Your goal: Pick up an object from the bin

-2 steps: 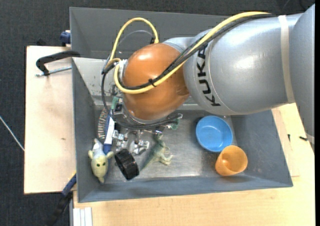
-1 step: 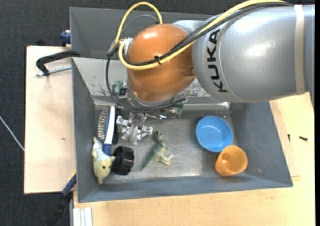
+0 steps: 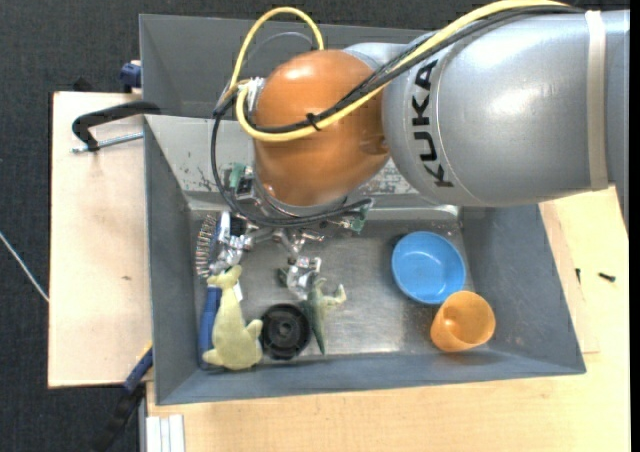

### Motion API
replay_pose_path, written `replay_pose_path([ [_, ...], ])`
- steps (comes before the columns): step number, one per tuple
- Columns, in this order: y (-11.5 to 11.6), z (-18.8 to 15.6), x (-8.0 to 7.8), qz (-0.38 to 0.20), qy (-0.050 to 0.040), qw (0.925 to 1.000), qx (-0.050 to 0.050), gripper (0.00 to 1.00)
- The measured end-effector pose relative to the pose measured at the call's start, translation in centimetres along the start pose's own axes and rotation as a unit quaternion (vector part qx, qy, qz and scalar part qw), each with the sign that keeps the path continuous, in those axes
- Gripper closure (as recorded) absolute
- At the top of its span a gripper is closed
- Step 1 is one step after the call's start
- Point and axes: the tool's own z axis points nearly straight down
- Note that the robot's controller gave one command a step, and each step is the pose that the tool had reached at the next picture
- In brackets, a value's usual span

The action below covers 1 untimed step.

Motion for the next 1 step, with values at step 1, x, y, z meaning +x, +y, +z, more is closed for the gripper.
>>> replay_pose_path([
  [1, 0.01, 8.78, -0.14, -0.035, -0.0091, 0.9993, 0.006, 0.00],
])
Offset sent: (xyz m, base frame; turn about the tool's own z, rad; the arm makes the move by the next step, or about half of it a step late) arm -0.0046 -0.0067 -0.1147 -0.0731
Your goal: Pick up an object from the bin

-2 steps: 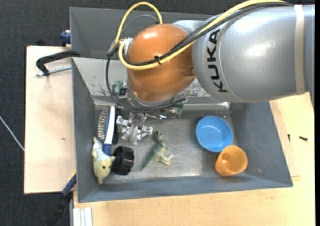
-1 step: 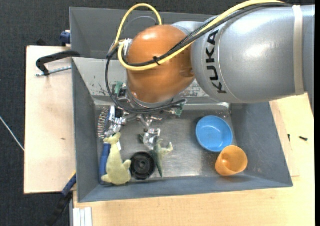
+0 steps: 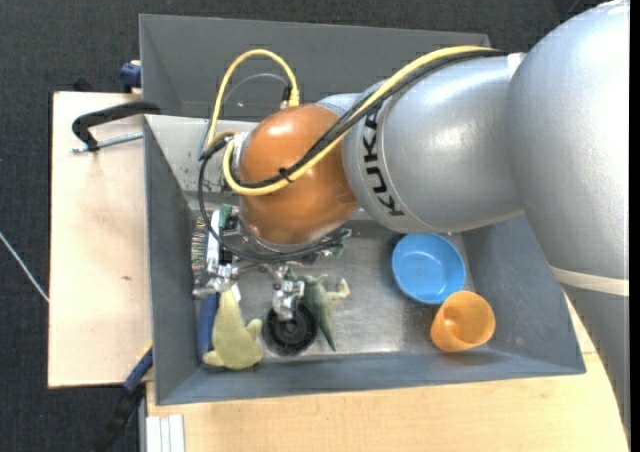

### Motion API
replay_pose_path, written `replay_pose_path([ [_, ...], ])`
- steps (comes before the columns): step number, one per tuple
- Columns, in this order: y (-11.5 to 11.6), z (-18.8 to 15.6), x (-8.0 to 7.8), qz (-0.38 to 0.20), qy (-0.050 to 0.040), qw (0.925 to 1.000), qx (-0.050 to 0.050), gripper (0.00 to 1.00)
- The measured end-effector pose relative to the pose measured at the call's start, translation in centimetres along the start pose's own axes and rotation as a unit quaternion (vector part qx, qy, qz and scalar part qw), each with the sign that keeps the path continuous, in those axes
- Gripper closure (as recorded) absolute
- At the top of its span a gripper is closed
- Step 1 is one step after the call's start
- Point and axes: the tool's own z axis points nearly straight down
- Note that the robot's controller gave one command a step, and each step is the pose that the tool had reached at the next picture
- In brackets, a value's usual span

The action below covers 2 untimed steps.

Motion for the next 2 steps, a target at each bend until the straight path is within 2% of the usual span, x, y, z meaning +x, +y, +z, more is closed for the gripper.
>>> replay_pose_path([
  [1, 0.01, 0.28, 0.29, 0.001, 0.0040, 1.0000, -0.003, 1.00],
  [2, 0.02, 0.52, 0.65, 0.002, 0.0085, 1.0000, -0.005, 0.00],
])
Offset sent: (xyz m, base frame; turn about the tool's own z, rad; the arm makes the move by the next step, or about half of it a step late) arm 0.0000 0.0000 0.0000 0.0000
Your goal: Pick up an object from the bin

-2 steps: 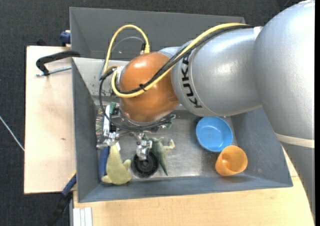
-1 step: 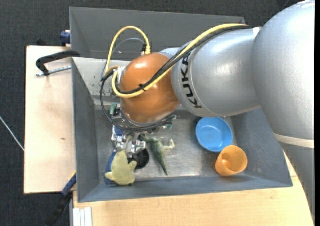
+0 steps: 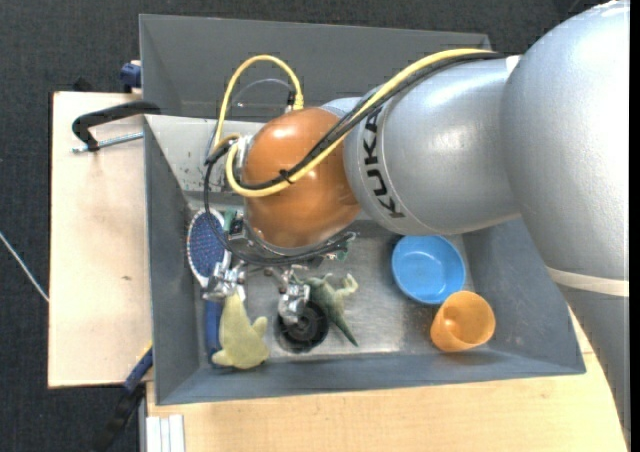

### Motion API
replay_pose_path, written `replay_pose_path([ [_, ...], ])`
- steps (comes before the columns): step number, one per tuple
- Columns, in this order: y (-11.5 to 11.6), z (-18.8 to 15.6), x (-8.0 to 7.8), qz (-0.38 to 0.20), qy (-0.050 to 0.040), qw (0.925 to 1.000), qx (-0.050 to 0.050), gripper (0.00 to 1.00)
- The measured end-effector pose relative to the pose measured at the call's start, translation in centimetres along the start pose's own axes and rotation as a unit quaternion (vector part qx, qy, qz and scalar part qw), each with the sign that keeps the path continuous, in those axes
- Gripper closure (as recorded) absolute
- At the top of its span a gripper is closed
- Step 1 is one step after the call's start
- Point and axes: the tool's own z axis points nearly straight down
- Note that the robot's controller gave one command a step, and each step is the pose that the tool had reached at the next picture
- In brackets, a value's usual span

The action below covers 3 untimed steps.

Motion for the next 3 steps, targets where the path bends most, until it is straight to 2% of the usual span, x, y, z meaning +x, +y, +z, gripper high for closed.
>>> replay_pose_path([
  [1, -0.1, 0.0, -0.1, 0.000, -0.0025, 1.0000, 0.002, 1.00],
  [2, 1.3, -10.0, -0.6, 0.015, -0.0025, 0.9999, 0.002, 1.00],
  [3, 1.0, -18.1, 0.2, 0.033, -0.0024, 0.9994, 0.002, 1.00],
])
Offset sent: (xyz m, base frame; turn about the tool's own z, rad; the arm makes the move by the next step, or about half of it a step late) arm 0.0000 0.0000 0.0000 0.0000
